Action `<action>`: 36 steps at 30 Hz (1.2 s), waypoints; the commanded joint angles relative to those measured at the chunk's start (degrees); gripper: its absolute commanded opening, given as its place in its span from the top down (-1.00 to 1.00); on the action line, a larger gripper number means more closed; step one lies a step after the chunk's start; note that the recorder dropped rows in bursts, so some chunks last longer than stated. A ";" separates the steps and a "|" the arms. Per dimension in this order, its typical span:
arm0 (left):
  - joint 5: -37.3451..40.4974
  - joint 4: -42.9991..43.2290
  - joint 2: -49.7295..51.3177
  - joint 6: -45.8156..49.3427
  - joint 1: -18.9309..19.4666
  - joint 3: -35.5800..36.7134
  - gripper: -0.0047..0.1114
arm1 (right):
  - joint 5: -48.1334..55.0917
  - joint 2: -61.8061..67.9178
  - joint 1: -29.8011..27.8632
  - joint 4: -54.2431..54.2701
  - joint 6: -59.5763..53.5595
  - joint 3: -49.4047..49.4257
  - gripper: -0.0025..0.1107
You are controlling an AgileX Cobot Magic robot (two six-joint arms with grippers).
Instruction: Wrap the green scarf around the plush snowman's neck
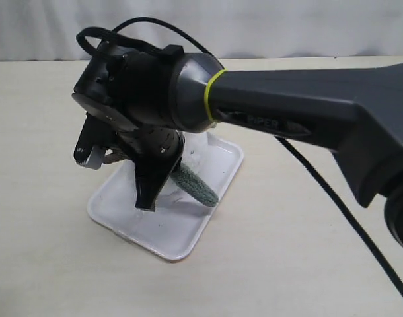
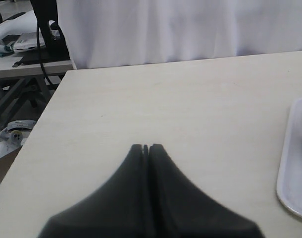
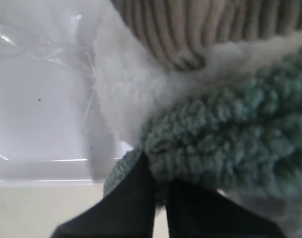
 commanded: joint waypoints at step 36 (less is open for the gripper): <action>-0.74 -0.12 -0.11 -0.13 -0.42 0.14 0.92 | -13.94 0.72 -5.29 9.31 16.74 -17.27 0.88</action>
